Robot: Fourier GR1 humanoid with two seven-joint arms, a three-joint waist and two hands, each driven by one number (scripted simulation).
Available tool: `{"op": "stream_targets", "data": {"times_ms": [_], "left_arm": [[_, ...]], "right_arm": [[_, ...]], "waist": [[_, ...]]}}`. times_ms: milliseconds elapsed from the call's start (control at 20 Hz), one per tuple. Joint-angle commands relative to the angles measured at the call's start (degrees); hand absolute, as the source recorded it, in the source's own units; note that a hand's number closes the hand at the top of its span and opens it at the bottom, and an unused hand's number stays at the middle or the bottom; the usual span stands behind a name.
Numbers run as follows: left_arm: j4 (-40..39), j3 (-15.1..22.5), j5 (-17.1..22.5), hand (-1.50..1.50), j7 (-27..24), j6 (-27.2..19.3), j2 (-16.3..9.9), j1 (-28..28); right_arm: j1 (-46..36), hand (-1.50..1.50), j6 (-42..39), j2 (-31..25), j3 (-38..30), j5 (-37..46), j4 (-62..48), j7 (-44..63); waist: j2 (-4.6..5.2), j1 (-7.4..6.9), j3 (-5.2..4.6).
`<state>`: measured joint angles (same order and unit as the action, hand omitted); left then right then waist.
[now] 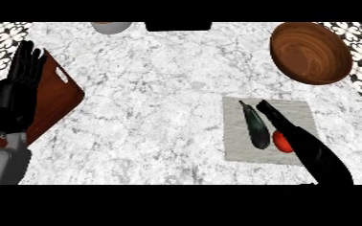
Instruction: Pick the tomato from the placemat and place it in the bowl
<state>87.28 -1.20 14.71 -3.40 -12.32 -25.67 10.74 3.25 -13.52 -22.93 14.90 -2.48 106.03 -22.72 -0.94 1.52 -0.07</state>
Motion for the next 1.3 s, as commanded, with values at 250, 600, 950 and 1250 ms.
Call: {"op": "stream_targets", "data": {"times_ms": [250,600,950,1250], "left_arm": [[0.6,-2.9,2.7,0.00,0.8,2.5,-0.5,-1.4],[-2.2,-4.4,2.7,0.00,0.1,3.3,-1.0,0.4],[-2.2,-3.7,2.0,0.00,0.6,3.6,0.0,3.0],[0.3,-1.5,-1.5,0.00,0.7,1.1,3.7,0.2]], "right_arm": [[15.4,-1.50,0.9,-14.4,-10.2,12.3,13.4,-11.4],[18.8,-1.50,-6.3,-26.9,-25.4,10.2,22.0,2.2],[17.4,-1.50,-17.3,-36.5,-26.4,14.9,20.7,7.2],[18.0,-1.50,-24.0,-35.4,-30.0,18.9,20.5,5.2]], "waist": [[0.33,0.32,0.07],[0.57,0.49,-0.12],[0.99,-1.25,0.00],[0.80,-1.13,0.07]]}}
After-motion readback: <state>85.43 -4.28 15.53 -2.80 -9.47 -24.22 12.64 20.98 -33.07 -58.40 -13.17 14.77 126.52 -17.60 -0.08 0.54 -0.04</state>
